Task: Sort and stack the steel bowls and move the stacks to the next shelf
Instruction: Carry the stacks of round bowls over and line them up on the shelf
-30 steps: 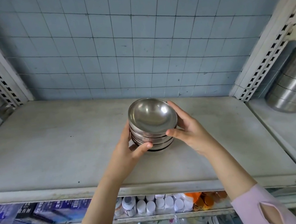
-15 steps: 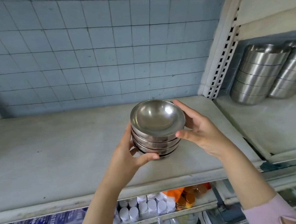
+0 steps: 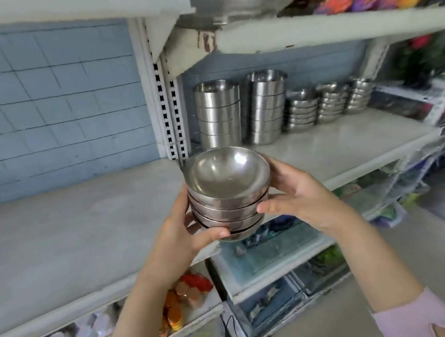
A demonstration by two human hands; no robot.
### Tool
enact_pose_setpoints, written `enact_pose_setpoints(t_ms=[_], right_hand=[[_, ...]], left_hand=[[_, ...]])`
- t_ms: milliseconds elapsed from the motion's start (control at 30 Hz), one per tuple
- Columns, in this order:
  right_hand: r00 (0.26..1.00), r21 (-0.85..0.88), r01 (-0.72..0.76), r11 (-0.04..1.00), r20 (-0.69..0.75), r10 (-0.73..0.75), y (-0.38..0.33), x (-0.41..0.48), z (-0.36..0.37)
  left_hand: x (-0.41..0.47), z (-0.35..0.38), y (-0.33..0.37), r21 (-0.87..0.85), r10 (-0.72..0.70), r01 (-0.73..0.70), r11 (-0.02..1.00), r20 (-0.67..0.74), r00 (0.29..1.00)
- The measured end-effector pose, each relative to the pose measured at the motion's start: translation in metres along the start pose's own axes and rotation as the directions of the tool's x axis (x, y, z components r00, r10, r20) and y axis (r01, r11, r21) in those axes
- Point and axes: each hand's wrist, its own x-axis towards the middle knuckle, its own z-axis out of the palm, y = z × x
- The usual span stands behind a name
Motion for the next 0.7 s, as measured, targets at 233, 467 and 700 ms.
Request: enact_pose_setpoints(t_ms=[233,467,700], right_hand=[[0.993,-0.014,-0.007,1.0,-0.117,0.006,0.018,-0.031,-0.107],[0.982,-0.021,-0.021,1.0,-0.189,0.017,0.05,-0.013,-0.21],[0.968,-0.021,-0.05,0.999,-0.246,0.043,0.085,0.015,-0.316]], left_hand=[[0.057,0.101,0.013,0.012,0.002,-0.003,1.0,0.109,0.994],[0.14,0.187,0.0,-0.038,0.009,-0.003,0.999,0.156,0.988],[0.23,0.274,-0.015,-0.126,-0.027,0.057,0.99,0.23,0.973]])
